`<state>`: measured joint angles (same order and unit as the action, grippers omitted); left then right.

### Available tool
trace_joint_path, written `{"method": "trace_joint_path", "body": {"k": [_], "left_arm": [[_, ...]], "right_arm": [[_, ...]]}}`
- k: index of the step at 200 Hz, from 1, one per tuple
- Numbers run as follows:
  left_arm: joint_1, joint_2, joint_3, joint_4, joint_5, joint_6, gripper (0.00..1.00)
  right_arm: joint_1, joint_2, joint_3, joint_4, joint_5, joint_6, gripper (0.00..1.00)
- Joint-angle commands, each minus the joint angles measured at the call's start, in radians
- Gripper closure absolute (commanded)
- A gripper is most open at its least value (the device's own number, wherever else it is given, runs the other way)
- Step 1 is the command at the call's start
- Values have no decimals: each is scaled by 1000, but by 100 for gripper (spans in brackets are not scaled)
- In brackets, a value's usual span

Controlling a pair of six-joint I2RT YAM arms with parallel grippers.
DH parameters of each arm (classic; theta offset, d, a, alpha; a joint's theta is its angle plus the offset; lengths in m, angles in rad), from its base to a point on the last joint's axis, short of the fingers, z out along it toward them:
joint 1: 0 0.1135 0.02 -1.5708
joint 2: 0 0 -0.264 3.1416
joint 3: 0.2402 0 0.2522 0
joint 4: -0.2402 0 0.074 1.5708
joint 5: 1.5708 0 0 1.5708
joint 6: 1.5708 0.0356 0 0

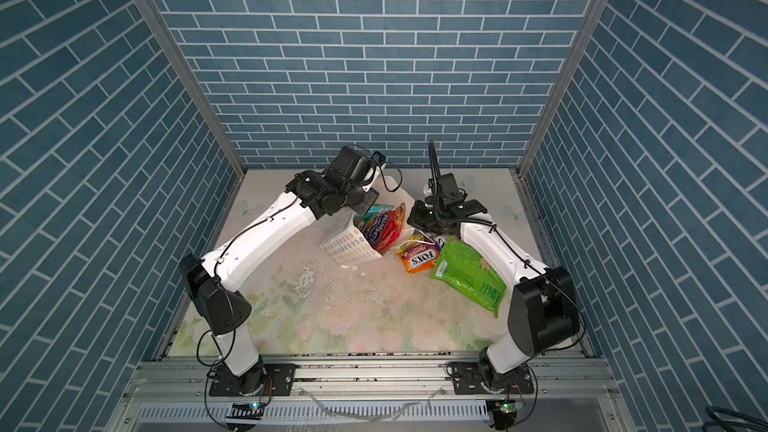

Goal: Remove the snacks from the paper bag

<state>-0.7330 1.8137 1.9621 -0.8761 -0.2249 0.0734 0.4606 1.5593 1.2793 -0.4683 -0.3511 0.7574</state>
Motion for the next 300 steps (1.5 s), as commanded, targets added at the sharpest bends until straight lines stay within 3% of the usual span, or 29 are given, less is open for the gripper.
{"method": "trace_joint_path", "body": {"k": [1,112,136,164,204,229,267,300], "left_arm": [[2,18,34,-2,-50,39,100],[66,-45,-111,129,-120,96,100],[66,-76,-171,153,-97,46,100],[64,-120,-253,192,-48,-5,100],[64,-174,-341,213,-4,-24,100],[64,-201,-389,228,20,-34,100],[64,-229,-432,265,38,-56,100],[64,-164,-334,179,15,-74,100]], "right_arm": [[32,48,5,72,0,56,100],[129,277,146,194,-34,65,100],[130,244,80,181,-8,36,100],[129,141,-3,163,61,-38,86],[128,-65,-122,254,159,-109,79],[128,-117,-135,309,80,-122,80],[131,-74,-184,572,-225,-23,94],[148,-15,-196,613,-255,21,97]]}}
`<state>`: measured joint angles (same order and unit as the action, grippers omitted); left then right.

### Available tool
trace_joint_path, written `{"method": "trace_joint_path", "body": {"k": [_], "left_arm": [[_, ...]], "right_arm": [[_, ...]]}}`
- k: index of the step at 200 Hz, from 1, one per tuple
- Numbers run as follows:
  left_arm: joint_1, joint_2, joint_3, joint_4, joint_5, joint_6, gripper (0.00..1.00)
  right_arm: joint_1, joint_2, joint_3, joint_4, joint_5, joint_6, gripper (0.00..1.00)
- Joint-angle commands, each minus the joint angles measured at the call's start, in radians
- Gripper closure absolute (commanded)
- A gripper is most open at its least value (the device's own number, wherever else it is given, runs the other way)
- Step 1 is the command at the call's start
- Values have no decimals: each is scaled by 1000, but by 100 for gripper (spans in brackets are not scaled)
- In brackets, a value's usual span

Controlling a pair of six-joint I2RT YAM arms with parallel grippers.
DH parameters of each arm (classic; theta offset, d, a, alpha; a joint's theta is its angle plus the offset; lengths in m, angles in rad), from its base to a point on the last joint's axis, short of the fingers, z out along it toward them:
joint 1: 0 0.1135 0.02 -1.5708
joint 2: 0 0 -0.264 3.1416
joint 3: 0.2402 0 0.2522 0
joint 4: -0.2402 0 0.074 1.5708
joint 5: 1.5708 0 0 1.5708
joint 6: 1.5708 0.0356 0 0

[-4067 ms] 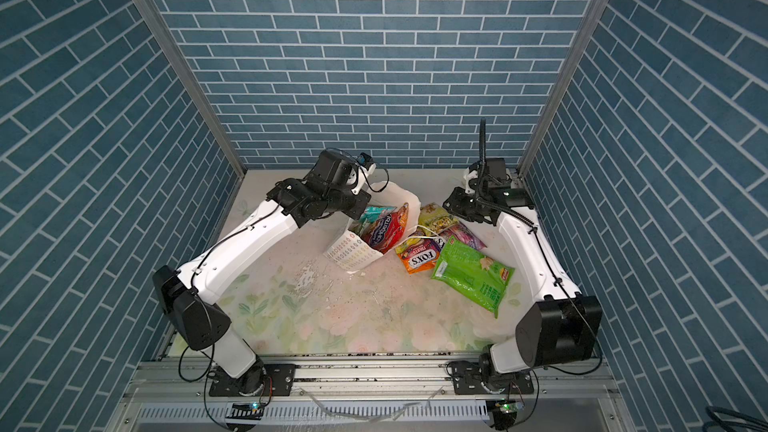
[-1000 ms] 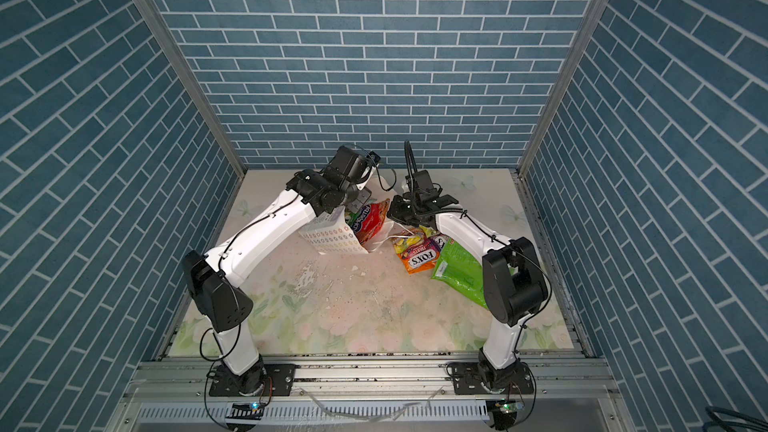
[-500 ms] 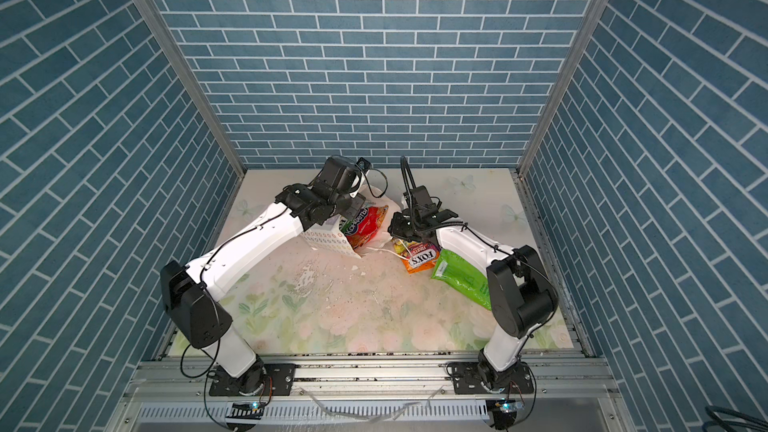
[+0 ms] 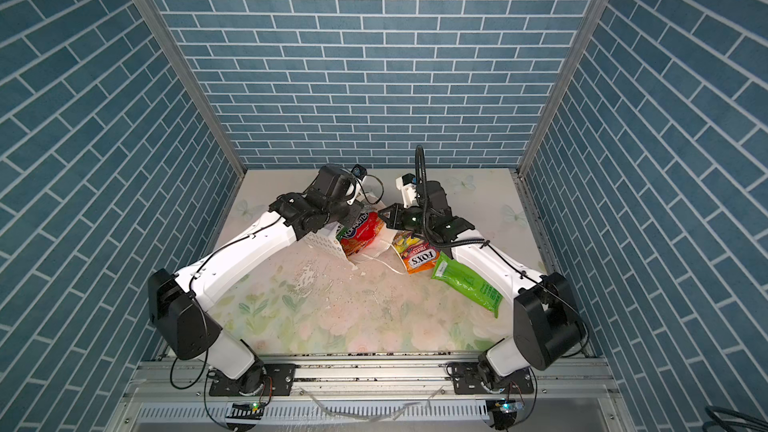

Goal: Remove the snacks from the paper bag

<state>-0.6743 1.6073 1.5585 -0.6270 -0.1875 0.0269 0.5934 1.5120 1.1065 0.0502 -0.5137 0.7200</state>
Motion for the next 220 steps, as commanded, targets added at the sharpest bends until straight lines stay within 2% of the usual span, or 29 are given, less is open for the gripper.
{"method": "trace_joint_path", "body": {"k": [1,22,65,116,176,220], "left_arm": [[5,44,72,-72,-23,-29,100],[5,80,118,-92,-22,-37,100],[5,144,203,-116,7,-44,100],[7,117,205,-121,-4,-28,100],[10,92,198,-115,1,-27,100],[18,98,220,-120,14,-24,100]], "right_arm": [[15,33,-22,95,-93,60,97],[31,44,-37,153,-96,115,97],[70,89,-56,225,14,197,95],[95,203,3,220,120,255,93],[129,313,85,194,146,293,77],[147,355,164,41,204,273,69]]}}
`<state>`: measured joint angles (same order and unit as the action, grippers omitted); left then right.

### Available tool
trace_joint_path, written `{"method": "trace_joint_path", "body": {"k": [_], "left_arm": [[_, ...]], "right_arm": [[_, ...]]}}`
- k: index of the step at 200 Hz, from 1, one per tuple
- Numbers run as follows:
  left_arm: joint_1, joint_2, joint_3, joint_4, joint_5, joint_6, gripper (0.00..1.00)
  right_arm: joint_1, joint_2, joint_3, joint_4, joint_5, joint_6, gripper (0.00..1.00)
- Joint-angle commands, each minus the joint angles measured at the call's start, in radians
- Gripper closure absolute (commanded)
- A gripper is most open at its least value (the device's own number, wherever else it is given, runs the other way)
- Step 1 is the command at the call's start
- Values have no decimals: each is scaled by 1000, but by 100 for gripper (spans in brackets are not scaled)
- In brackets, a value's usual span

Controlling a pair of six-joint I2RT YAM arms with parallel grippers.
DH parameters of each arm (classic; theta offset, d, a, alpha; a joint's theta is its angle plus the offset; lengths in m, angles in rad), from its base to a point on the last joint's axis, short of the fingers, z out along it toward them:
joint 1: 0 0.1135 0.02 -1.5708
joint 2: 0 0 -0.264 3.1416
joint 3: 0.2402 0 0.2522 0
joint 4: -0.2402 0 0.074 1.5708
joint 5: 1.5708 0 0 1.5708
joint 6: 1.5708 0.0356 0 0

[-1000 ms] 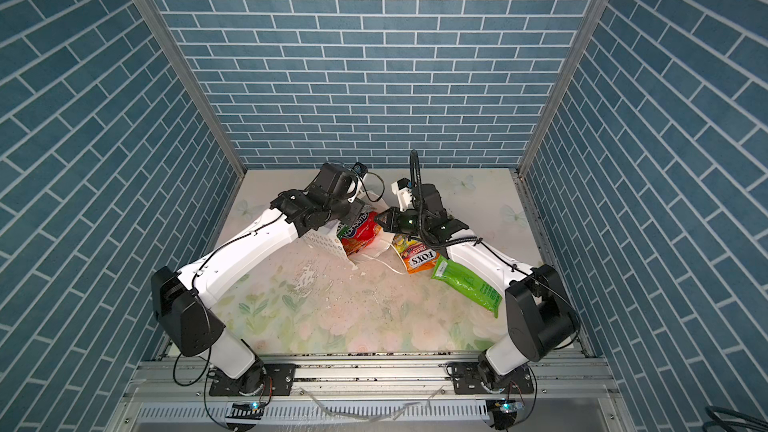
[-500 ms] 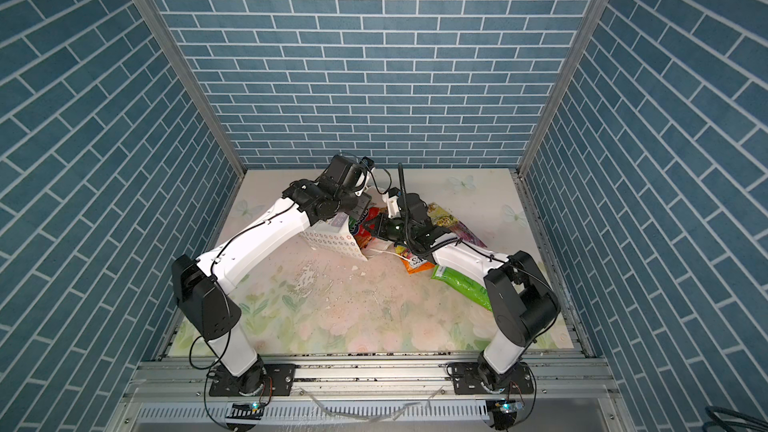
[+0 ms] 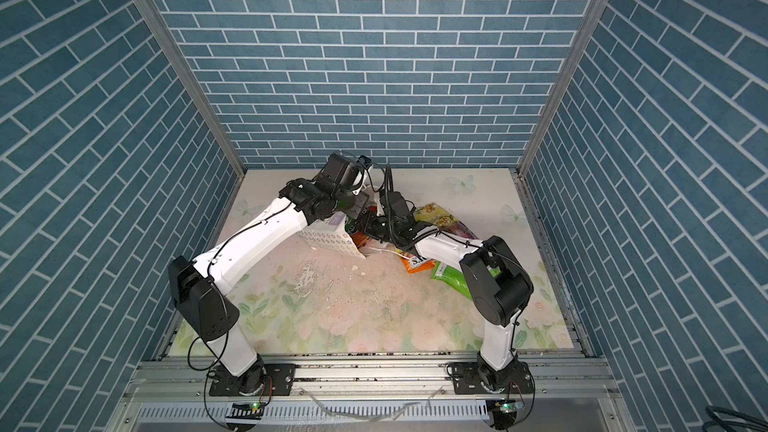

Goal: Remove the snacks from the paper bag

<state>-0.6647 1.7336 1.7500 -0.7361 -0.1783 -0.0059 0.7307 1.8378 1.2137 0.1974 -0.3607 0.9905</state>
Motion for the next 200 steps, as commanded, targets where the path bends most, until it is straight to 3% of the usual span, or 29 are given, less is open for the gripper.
{"method": "trace_joint_path", "body": {"k": [1,72,179,200], "left_arm": [[8,-28,29,-12,6,9,100],[13,-29,39,-6,25,6,100],[13,-26,45,5,69,-2,100],[13,-26,45,11,75,-2,100]], "right_arm": [[10,31,58,-110,53,1,68],[23,133,216,-271,48,-33,68],[29,279,394,-337,7,-51,68],[30,299,419,-349,-4,-50,73]]}}
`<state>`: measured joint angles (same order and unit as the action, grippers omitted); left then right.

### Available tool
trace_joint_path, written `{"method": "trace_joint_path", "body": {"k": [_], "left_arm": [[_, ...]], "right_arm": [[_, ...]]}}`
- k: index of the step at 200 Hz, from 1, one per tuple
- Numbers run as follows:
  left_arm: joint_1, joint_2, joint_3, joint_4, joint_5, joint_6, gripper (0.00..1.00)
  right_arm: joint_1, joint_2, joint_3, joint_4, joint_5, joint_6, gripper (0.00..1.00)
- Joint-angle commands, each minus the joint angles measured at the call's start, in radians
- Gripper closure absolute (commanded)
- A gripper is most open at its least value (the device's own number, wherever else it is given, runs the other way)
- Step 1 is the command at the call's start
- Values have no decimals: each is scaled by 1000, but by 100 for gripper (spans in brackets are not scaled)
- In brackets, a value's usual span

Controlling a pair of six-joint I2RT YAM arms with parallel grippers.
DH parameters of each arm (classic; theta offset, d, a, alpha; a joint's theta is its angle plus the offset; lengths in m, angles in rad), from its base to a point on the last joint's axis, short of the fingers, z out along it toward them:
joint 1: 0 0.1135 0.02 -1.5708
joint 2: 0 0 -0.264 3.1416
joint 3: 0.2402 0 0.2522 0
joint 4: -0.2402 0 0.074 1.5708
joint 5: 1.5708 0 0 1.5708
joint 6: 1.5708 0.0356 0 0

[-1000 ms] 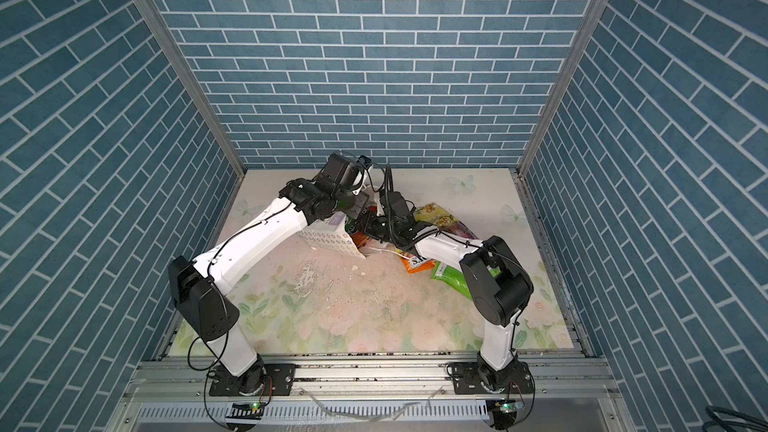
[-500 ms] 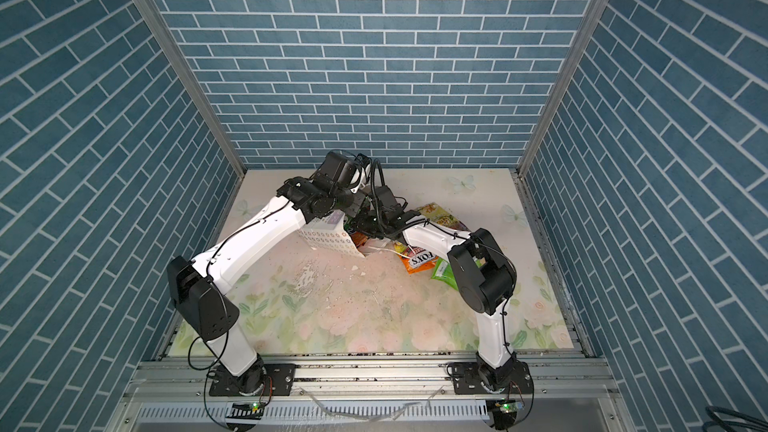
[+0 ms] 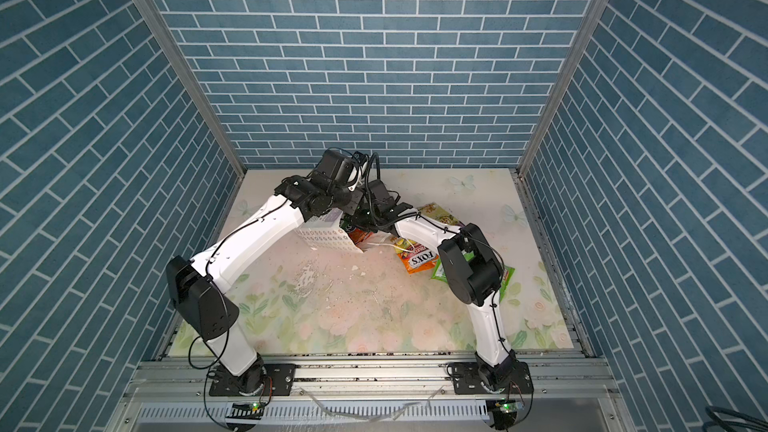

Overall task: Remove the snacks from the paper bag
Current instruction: 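Close the right gripper on the green Fox's Spring Tea packet inside the bag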

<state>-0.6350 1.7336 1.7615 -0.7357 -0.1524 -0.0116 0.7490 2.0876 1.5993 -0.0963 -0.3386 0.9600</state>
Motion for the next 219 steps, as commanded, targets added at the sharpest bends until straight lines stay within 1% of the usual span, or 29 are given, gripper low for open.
{"method": "trace_joint_path", "body": {"k": [1,26,53,116,172,219], "left_arm": [[-17,-25,34,10,49,2,100],[-17,-27,33,12,51,1,100],[-17,-26,31,13,50,1,100],[-13,-32,22,-2,18,10,100],[5,-45,15,-3,18,10,100],[11,-50,8,-1,18,10,100]], "right_arm": [[12,50,33,-55,-26,-19,73],[12,63,47,-63,-31,-20,83],[12,58,42,-57,-31,-18,100],[11,-38,-56,4,17,-41,100],[9,-116,-121,31,54,-69,100],[0,-191,-170,39,109,-96,100]]}}
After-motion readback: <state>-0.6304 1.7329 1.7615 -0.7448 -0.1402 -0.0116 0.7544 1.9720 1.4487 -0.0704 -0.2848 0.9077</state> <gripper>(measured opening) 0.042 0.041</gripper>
